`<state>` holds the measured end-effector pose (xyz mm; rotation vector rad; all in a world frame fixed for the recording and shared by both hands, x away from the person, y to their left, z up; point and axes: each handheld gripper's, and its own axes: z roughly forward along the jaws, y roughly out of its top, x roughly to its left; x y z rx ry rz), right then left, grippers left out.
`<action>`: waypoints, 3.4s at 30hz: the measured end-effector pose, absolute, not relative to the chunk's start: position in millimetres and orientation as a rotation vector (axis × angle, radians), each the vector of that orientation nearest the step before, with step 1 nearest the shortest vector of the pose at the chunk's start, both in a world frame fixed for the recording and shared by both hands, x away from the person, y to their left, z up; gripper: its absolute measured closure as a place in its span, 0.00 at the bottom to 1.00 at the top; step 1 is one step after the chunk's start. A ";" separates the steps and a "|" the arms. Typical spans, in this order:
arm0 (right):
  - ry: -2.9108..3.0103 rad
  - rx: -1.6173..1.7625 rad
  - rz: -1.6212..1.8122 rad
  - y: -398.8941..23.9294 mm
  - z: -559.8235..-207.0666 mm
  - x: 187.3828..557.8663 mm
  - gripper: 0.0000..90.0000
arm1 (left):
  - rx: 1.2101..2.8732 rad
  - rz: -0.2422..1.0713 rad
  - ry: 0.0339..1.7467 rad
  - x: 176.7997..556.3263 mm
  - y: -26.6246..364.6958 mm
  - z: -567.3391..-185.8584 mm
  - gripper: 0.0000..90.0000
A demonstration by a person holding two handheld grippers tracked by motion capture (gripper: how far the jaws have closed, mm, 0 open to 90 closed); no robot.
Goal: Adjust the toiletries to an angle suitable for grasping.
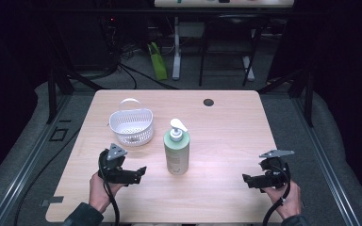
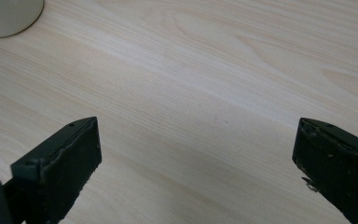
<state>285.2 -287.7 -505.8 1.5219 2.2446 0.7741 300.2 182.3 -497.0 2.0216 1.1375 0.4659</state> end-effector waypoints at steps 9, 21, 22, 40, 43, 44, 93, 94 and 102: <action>2.259 1.499 0.774 -284.5 -504.8 284.1 0.01 | 2.011 0.447 1.098 301.2 172.4 -491.5 0.00; 2.272 1.499 0.765 -285.2 -507.0 280.2 0.01 | 2.002 0.434 1.025 305.4 152.7 -484.0 0.00; 2.272 1.499 0.765 -285.2 -507.0 280.2 0.01 | 2.002 0.434 1.025 305.4 152.7 -484.0 0.00; 2.296 1.476 0.760 -281.3 -507.9 278.9 0.01 | 1.983 0.426 0.917 319.0 110.8 -475.4 0.00; 2.298 1.480 0.760 -280.7 -508.1 278.7 0.01 | 1.977 0.422 0.908 321.7 105.5 -475.2 0.00; 2.299 1.479 0.760 -280.6 -508.0 278.6 0.01 | 1.974 0.418 0.905 322.7 103.4 -475.4 0.00; 2.306 1.442 0.746 -277.6 -508.1 279.8 0.02 | 1.925 0.468 0.833 342.4 67.4 -468.4 0.13; 2.306 1.443 0.749 -277.5 -507.9 279.6 0.02 | 1.927 0.466 0.833 342.4 68.0 -468.2 0.13; 2.304 1.443 0.745 -277.2 -507.6 279.2 0.02 | 1.936 0.467 0.845 340.0 76.0 -466.9 0.14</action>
